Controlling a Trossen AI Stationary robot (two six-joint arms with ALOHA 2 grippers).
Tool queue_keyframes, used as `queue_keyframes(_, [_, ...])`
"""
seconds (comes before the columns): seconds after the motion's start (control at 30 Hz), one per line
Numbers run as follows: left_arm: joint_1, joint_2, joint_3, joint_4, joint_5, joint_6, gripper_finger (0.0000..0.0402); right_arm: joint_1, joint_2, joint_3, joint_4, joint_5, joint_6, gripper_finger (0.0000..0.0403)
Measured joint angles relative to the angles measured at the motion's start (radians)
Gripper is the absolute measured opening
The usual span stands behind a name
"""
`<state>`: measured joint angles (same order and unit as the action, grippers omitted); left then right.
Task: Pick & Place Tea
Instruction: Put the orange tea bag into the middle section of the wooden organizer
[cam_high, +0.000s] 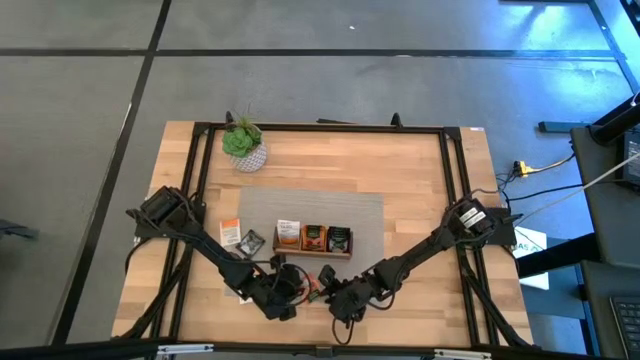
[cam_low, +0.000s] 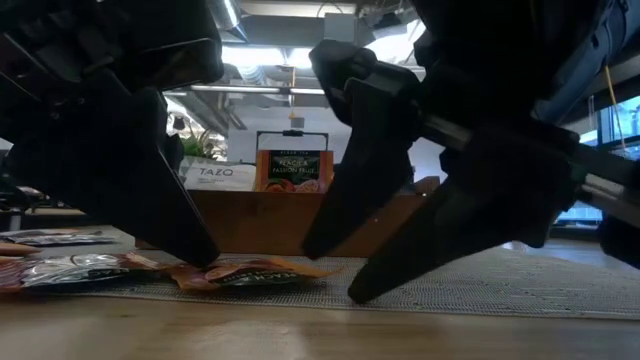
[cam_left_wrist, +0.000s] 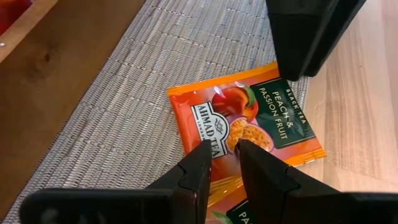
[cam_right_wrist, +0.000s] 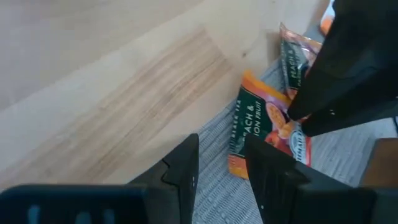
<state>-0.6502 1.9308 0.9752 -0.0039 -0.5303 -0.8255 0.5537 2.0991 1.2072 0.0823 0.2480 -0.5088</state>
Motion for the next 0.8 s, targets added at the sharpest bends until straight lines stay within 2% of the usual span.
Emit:
queue_keyframes(0.23, [-0.012,-0.026,-0.004,0.008,0.034,-0.002,0.0082,-0.001,0.001,0.000,-0.001,0.027,-0.008,0.0132])
queue_keyframes(0.37, [-0.033,-0.056,-0.003,0.007,-0.018,-0.002,0.0082,-0.001,0.001,0.000,0.000,0.043,-0.009,0.0132])
queue_keyframes(0.8, [-0.009,-0.035,-0.003,-0.133,-0.010,-0.117,0.0082,-0.002,0.001,0.000,0.001,0.048,-0.001,0.0132])
